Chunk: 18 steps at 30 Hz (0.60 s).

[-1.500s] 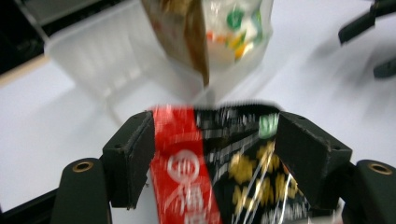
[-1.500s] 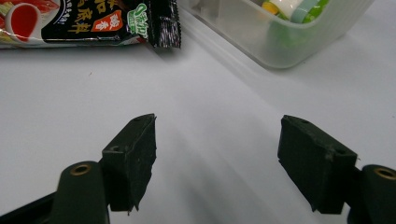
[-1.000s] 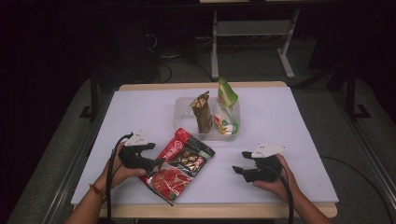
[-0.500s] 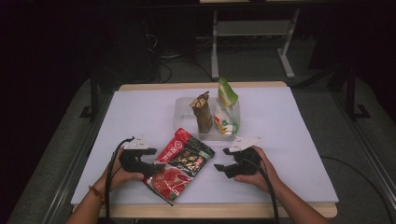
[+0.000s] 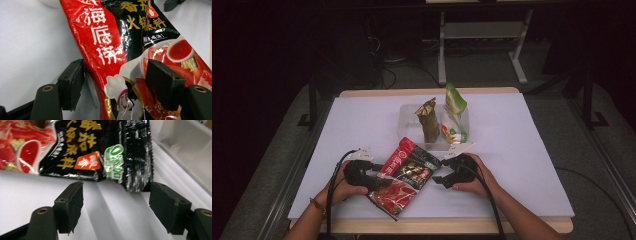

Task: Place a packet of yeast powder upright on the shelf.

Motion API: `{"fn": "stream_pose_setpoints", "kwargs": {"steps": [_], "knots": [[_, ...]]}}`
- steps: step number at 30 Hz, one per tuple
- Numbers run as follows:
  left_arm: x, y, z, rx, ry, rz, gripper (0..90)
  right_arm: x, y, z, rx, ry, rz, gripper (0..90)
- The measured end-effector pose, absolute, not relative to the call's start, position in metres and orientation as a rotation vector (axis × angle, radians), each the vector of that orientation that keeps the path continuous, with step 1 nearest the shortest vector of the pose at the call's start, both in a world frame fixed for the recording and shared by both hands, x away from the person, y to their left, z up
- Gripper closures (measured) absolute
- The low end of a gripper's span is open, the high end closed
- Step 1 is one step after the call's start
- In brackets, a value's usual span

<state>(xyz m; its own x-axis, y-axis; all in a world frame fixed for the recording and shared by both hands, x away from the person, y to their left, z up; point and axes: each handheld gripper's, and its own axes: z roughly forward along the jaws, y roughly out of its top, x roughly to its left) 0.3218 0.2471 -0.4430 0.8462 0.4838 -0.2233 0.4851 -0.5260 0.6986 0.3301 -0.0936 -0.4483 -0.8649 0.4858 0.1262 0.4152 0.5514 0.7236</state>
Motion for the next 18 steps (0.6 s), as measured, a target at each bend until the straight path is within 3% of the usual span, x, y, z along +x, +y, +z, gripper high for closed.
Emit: {"fn": "stream_pose_setpoints", "kwargs": {"steps": [7,10,14,16,18], "knots": [[0.321,0.245,-0.444,2.208,0.710,-0.016,29.6,0.338,-0.085,-0.452,0.810,2.743,1.278,28.1],[0.320,0.243,-0.444,2.209,0.717,-0.011,28.0,0.339,-0.085,-0.452,0.833,2.751,1.317,33.1],[0.319,0.240,-0.445,2.216,0.708,-0.009,26.2,0.337,-0.086,-0.448,0.848,2.742,1.383,43.7],[0.319,0.237,-0.445,2.218,0.696,-0.017,26.0,0.336,-0.085,-0.448,0.843,2.730,1.414,56.3],[0.319,0.236,-0.445,2.221,0.691,-0.015,25.4,0.335,-0.083,-0.447,0.850,2.719,1.421,60.3]]}}
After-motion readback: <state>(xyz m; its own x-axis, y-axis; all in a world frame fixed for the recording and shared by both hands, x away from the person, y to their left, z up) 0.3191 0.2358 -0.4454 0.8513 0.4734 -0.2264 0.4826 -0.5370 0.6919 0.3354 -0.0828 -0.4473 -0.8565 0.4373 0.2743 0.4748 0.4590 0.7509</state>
